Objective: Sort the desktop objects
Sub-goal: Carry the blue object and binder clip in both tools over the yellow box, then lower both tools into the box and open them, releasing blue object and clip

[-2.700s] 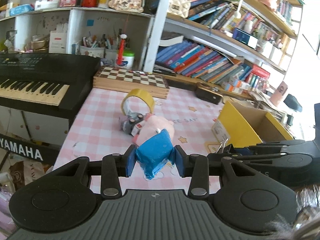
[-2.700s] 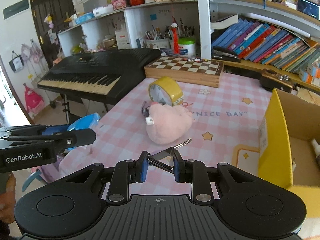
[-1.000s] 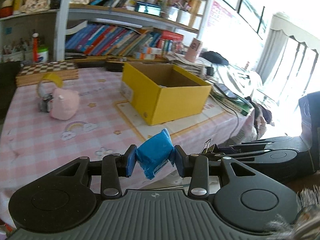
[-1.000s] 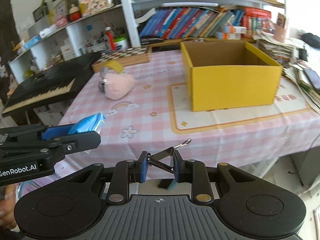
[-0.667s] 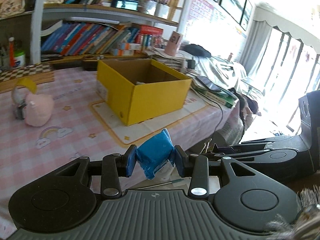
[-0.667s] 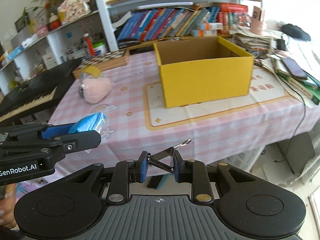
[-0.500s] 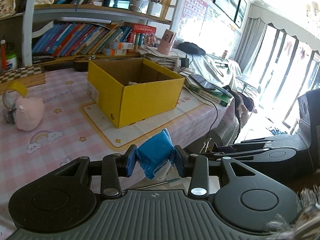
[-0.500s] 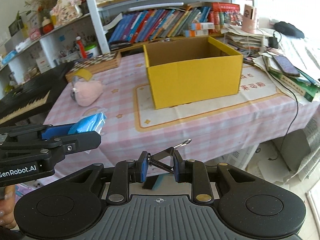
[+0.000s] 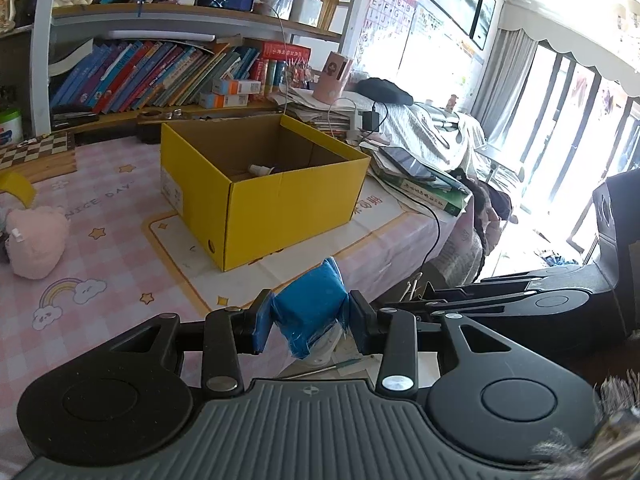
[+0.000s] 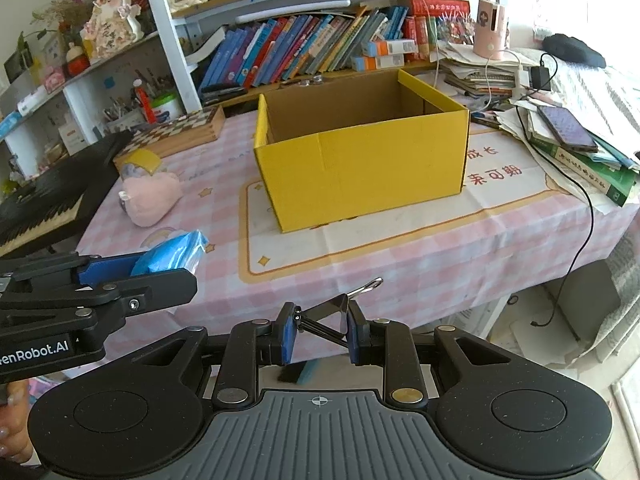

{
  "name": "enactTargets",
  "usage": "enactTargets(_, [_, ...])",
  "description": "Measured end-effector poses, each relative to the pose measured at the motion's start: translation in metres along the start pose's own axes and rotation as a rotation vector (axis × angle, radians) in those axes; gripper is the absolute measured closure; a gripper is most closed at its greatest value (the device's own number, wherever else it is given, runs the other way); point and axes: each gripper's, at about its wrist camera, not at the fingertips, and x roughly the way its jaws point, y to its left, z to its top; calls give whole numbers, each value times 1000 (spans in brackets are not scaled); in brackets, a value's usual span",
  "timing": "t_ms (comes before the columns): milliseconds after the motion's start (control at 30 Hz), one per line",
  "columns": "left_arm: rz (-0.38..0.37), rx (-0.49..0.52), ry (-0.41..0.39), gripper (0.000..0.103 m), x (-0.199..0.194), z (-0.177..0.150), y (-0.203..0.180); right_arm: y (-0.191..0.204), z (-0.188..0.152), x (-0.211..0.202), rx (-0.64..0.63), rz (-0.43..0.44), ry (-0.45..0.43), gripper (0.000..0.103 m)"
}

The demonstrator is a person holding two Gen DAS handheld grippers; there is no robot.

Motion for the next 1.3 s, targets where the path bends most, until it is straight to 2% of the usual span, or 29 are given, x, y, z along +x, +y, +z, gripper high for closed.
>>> enactTargets(367, [-18,8,10,67,42,25,-11,-35,26,19,4,-7,12,78])
enactTargets(667, [0,-12,-8,67,72,43,-23,-64,51,34,-31,8,9,78])
enactTargets(1000, [63,-25,-74,67,94,75,-37,-88,91,48,-94,74,-36,78])
enactTargets(1300, [151,-20,-134,67,108,108,-32,-97,139,62,-151,149,-114,78])
